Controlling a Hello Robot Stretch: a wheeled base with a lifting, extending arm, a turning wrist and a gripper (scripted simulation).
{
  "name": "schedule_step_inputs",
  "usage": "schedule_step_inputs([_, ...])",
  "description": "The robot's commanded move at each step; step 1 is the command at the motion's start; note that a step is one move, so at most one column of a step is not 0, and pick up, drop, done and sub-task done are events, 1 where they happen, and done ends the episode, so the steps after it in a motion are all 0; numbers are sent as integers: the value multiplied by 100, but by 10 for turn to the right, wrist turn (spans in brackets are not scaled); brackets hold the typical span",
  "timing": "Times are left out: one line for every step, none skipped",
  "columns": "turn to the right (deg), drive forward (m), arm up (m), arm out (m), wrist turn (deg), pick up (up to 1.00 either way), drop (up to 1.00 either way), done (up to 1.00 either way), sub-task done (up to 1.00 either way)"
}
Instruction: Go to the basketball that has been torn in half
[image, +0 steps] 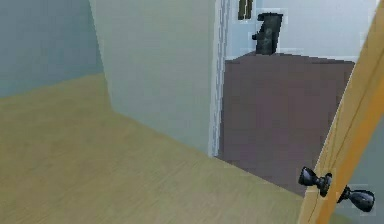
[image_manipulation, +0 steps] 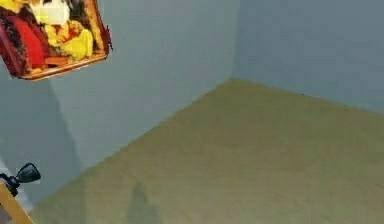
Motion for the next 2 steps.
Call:
schedule_step_inputs([0, 60, 0, 0, 0, 0, 0, 0, 0])
schedule_step_inputs([330, 0, 0, 0, 0, 0, 0, 0, 0])
